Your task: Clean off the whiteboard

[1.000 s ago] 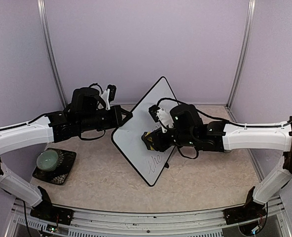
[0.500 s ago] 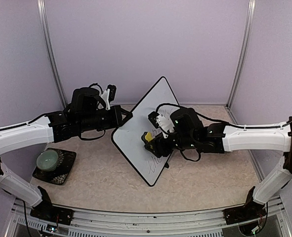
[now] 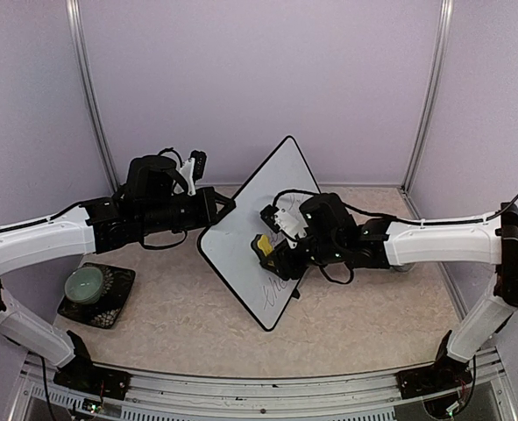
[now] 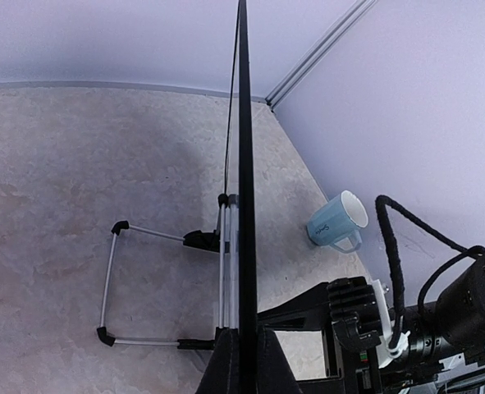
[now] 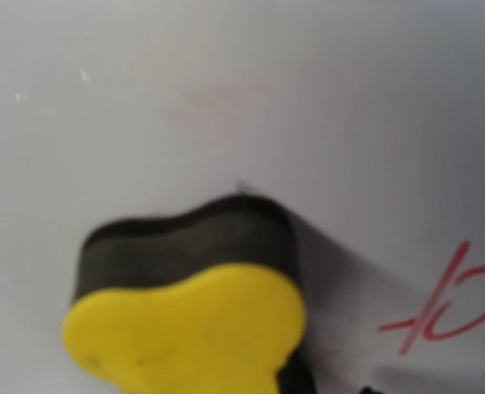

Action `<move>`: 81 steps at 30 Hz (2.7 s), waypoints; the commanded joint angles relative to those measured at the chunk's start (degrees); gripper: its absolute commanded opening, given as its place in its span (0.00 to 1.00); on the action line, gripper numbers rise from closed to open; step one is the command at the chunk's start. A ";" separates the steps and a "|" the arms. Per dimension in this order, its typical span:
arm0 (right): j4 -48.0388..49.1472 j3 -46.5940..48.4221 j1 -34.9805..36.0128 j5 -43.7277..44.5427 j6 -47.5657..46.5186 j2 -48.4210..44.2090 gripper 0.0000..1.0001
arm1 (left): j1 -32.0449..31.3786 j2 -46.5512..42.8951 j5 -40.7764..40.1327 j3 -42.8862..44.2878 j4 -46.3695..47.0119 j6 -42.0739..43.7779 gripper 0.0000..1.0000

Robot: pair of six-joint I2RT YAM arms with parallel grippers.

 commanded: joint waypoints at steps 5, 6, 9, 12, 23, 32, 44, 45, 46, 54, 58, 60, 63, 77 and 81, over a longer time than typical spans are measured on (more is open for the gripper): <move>1.76 2.39 -1.15 -4.04 -1.51 0.96 0.49 | -0.31 -0.54 1.26 -0.58 -1.46 -0.60 0.00; 1.94 2.40 -1.18 -4.61 -1.51 0.82 0.49 | -0.31 -0.49 1.29 -0.50 -1.44 -0.53 0.00; 2.41 2.29 -1.45 -5.62 -1.51 0.37 0.50 | -0.22 -0.48 1.28 -0.52 -1.46 -0.42 0.00; 2.23 2.81 -1.78 -5.78 -1.51 0.62 0.51 | -0.05 -0.47 1.40 -0.48 -1.41 -0.37 0.00; 2.15 3.88 -1.99 -6.13 -1.37 1.74 0.52 | 0.22 -0.24 1.82 -0.18 -1.51 -0.34 0.00; 2.29 4.13 -2.04 -6.46 -1.34 2.77 0.38 | 0.22 0.12 1.91 0.26 -1.59 -0.23 0.00; 1.57 3.37 -2.25 -5.39 -1.13 0.08 0.16 | 0.31 -0.06 1.95 0.02 -1.68 -0.25 0.00; 1.36 3.15 -2.26 -4.35 -1.23 -0.46 0.16 | 0.31 -0.31 2.00 0.08 -1.72 -0.32 0.00; 1.13 2.81 -2.51 -3.06 -1.27 -0.96 0.16 | 0.31 -0.52 2.01 0.03 -1.83 -0.22 0.00; -2.89 7.95 -8.83 4.15 1.83 3.49 0.03 | -0.30 -1.47 2.69 -0.02 -2.54 -0.36 0.00; -5.01 12.30 -10.30 8.32 0.86 6.72 0.03 | -0.57 -1.18 2.56 -0.04 -3.04 -0.25 0.00; -6.57 14.91 -10.29 9.02 -0.09 8.56 0.03 | -0.66 -1.27 2.53 -0.15 -2.85 -0.38 0.00; -6.98 16.18 -10.18 7.52 -0.76 9.78 0.02 | -0.64 -1.23 2.46 -0.11 -2.76 -0.25 0.00; -0.27 7.56 -0.85 3.66 -1.07 5.09 0.00 | -0.57 -0.17 2.75 0.20 -2.13 -0.17 0.00; 0.94 6.81 1.98 3.82 -0.56 5.18 0.00 | -0.57 -0.14 2.77 0.07 -1.98 -0.26 0.00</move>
